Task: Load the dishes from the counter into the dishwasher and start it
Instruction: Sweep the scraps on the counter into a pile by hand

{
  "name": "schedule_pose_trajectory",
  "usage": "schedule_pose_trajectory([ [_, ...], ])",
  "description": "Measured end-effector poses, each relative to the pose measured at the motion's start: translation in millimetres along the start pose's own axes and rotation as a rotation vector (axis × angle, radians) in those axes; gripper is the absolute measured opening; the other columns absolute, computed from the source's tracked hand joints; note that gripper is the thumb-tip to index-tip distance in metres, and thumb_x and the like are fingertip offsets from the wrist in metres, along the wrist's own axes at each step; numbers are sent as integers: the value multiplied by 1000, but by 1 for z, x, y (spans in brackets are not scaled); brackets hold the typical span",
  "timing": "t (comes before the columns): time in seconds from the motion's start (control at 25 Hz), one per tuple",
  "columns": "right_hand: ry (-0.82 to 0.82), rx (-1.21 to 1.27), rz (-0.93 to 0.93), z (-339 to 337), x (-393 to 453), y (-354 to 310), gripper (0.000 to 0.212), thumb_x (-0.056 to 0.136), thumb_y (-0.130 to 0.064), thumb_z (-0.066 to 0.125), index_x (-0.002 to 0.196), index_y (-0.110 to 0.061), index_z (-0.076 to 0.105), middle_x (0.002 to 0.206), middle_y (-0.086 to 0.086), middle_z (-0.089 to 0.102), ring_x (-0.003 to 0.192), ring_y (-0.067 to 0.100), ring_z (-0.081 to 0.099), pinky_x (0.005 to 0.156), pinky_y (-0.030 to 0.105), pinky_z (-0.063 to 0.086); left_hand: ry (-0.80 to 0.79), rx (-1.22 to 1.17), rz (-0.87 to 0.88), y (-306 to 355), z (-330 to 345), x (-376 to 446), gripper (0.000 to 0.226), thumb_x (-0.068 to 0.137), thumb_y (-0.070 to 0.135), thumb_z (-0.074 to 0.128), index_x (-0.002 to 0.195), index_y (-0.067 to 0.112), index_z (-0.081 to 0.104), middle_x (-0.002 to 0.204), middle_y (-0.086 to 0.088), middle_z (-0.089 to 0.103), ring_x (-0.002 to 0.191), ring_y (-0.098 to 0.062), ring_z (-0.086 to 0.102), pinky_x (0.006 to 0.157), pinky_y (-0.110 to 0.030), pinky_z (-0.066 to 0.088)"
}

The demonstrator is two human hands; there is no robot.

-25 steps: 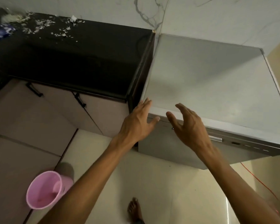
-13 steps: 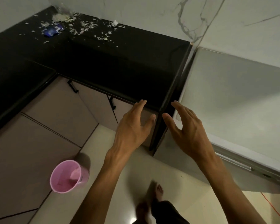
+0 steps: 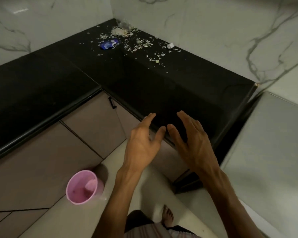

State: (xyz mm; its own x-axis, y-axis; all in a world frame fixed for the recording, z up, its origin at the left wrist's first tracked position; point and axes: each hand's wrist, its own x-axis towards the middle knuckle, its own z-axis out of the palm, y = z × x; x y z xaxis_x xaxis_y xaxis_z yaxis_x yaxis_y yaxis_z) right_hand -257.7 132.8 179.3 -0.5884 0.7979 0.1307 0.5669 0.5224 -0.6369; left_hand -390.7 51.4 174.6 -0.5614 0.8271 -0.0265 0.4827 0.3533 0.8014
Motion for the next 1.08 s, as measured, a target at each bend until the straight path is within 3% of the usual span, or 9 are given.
schedule_pose_trajectory([
  [0.2, -21, -16, -40, 21, 59, -16, 79, 88, -70, 21, 148, -20, 35, 154, 2, 38, 143, 16, 31, 119, 47, 26, 62, -41, -38, -12, -30, 46, 58, 95, 42, 55, 148, 27, 38, 91, -27, 67, 79, -32, 68, 70, -28, 56],
  [0.36, 22, 16, -34, 52, 109, -37, 76, 90, -68, 24, 148, -20, 36, 153, 3, 39, 141, 18, 35, 114, 50, 33, 75, -47, 36, -37, -62, 98, 55, 95, 38, 57, 146, 24, 41, 116, -29, 63, 99, -46, 61, 81, -43, 55],
  [0.48, 41, 51, -23, 70, 141, -58, 77, 89, -69, 24, 148, -20, 36, 153, 3, 39, 141, 17, 34, 113, 50, 35, 89, -18, 113, -56, -89, 133, 54, 95, 38, 57, 145, 23, 42, 145, -3, 50, 107, 9, 58, 85, -15, 54],
  [0.52, 42, 62, -14, 76, 152, -65, 78, 89, -69, 24, 148, -21, 35, 153, 3, 39, 141, 17, 34, 113, 50, 35, 86, -7, 116, -62, -97, 144, 54, 95, 38, 56, 145, 23, 42, 149, 0, 45, 95, 26, 51, 78, -3, 48],
  [0.64, 52, 89, 4, 92, 182, -81, 78, 88, -70, 25, 148, -21, 35, 153, 3, 39, 141, 16, 34, 113, 50, 35, 81, 15, 81, -81, -120, 176, 53, 96, 38, 56, 145, 23, 42, 151, 0, 41, 78, 40, 38, 68, 8, 35],
  [0.72, 39, 93, 12, 100, 201, -87, 77, 88, -69, 26, 148, -21, 35, 153, 2, 38, 141, 15, 33, 113, 49, 35, 93, 21, 86, -90, -129, 195, 54, 95, 40, 56, 144, 24, 43, 149, 2, 44, 106, 32, 40, 77, 8, 34],
  [0.8, 30, 89, 6, 106, 219, -87, 74, 90, -68, 30, 148, -22, 34, 153, 1, 39, 142, 15, 33, 113, 49, 35, 100, -4, 93, -97, -131, 213, 54, 94, 42, 56, 144, 25, 44, 147, 4, 47, 130, 3, 43, 94, -1, 35],
  [0.92, 24, 77, -11, 112, 253, -83, 72, 92, -67, 32, 148, -23, 34, 153, 0, 38, 141, 13, 32, 113, 48, 35, 92, -75, 77, -103, -130, 246, 57, 92, 49, 53, 143, 27, 44, 141, 3, 54, 125, -14, 55, 100, -35, 51],
  [1.08, -11, 77, -8, 115, 304, -73, 72, 92, -66, 31, 149, -22, 33, 154, -1, 36, 143, 13, 30, 115, 47, 33, 97, -119, 61, -96, -131, 292, 51, 94, 40, 58, 142, 27, 45, 139, 7, 53, 123, -5, 53, 95, -28, 53],
])
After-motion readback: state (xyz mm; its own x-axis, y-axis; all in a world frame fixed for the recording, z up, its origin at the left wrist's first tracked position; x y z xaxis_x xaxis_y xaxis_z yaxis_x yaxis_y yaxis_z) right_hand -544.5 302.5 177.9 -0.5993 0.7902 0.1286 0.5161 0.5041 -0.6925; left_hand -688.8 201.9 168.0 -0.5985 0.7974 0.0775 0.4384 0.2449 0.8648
